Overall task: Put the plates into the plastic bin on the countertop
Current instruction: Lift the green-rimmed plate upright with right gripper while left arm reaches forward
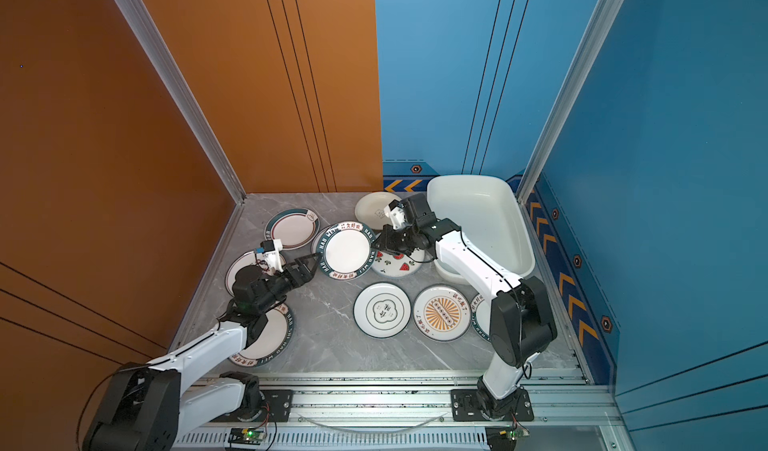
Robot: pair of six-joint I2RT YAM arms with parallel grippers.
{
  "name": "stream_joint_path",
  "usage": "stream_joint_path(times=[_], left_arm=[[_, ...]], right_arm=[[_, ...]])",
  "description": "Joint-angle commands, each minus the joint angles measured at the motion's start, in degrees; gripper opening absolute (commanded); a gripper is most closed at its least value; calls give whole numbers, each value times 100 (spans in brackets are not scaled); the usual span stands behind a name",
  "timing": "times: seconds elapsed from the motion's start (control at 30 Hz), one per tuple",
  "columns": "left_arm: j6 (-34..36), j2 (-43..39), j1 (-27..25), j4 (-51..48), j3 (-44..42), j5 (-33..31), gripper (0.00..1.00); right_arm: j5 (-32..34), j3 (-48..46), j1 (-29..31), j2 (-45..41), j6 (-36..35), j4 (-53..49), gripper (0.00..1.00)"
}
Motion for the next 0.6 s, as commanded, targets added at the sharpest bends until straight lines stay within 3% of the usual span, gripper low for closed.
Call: stream_joint_path(times=[0.0, 0.13, 0.4, 0.57], left_arm=[[-214, 121, -72, 525, 134, 380, 98], [-304, 303, -156, 594, 212, 462, 88], [-476, 510, -219, 764, 345, 635, 55], [-504, 521, -219, 767, 443, 802, 45]], right_arm=[[-377, -109, -30, -265, 276, 557, 0], [-409, -128, 36, -236, 388, 777, 0], [-445, -111, 209, -119, 368, 823, 0], [-405, -221, 227, -135, 292, 777, 0]])
